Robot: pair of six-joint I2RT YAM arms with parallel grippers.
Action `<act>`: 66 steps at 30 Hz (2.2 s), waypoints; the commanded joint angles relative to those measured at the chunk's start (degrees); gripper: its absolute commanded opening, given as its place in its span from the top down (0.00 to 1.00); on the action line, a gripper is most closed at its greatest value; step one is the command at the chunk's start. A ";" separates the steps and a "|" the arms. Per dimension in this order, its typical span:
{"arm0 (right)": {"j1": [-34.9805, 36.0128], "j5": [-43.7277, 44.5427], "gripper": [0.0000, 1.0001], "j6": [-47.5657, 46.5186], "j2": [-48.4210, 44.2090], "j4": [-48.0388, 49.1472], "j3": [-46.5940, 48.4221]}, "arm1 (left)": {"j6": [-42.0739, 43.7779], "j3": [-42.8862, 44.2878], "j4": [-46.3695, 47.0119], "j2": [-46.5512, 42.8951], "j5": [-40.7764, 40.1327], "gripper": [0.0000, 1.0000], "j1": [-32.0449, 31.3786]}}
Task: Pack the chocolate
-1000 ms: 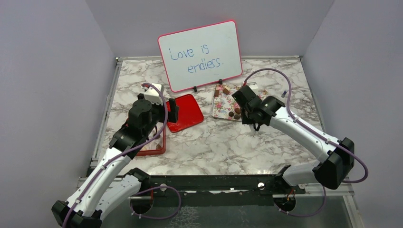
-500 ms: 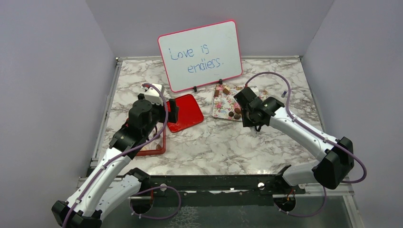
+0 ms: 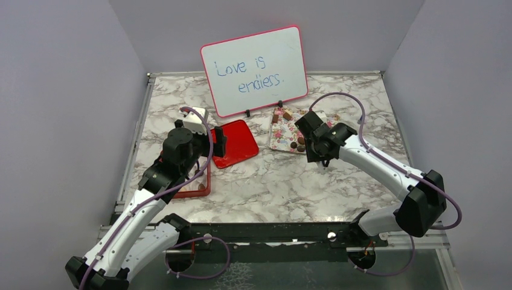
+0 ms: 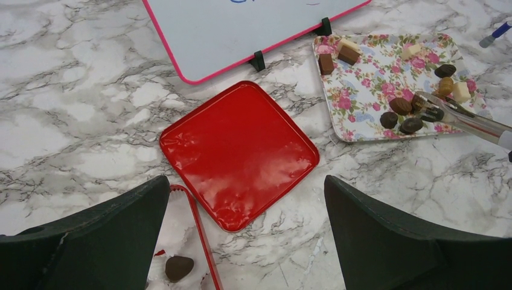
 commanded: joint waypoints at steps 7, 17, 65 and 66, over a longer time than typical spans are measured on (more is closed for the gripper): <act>-0.75 0.33 0.60 -2.12 1.87 4.15 -1.17 | -0.01 -0.71 1.19 -1.14 1.22 0.01 -0.26; -0.82 4.26 0.69 -1.55 2.90 0.74 1.27 | -0.67 -0.43 1.56 -0.73 1.13 0.01 -0.25; 16.11 -18.77 0.73 -6.11 4.74 22.96 11.20 | -5.07 2.87 2.23 -13.29 -17.09 0.01 -0.25; 17.35 -18.52 0.73 -6.09 5.64 23.47 12.06 | -4.88 2.71 2.26 -13.84 -17.83 0.01 -0.25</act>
